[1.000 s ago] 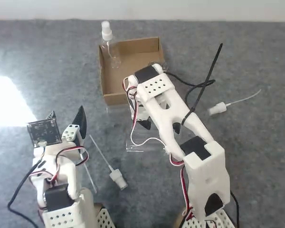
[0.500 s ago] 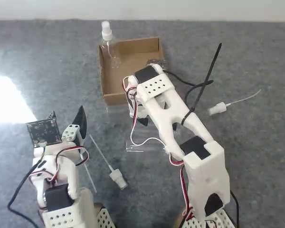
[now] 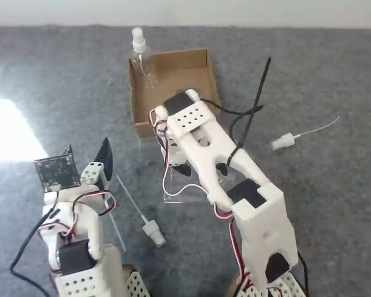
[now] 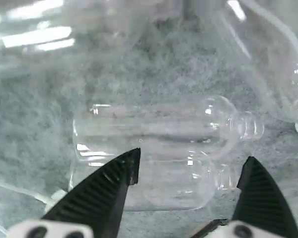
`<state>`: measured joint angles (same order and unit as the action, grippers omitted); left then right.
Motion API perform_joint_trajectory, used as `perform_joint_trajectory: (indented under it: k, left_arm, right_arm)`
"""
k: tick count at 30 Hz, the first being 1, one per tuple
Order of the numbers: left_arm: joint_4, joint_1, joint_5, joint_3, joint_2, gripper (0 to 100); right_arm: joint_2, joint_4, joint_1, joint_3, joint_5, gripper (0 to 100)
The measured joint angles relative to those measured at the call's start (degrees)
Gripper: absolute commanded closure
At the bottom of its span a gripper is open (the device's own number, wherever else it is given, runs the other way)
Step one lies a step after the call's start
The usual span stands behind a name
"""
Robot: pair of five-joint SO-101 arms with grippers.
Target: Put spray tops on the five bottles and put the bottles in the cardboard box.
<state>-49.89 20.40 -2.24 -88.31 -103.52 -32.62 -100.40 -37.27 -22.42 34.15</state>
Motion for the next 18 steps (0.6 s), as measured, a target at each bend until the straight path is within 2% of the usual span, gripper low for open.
perform_joint_trajectory:
  k: [10, 18]
  left_arm:
    - [0.0, 0.0, 0.0, 0.0, 0.0, 74]
    - [0.0, 0.0, 0.0, 0.0, 0.0, 74]
  right_arm:
    - [2.5, -0.2, -1.7, 4.0, -5.9, 69.5]
    - [18.6, -0.2, -1.8, 17.2, -9.8, 69.6]
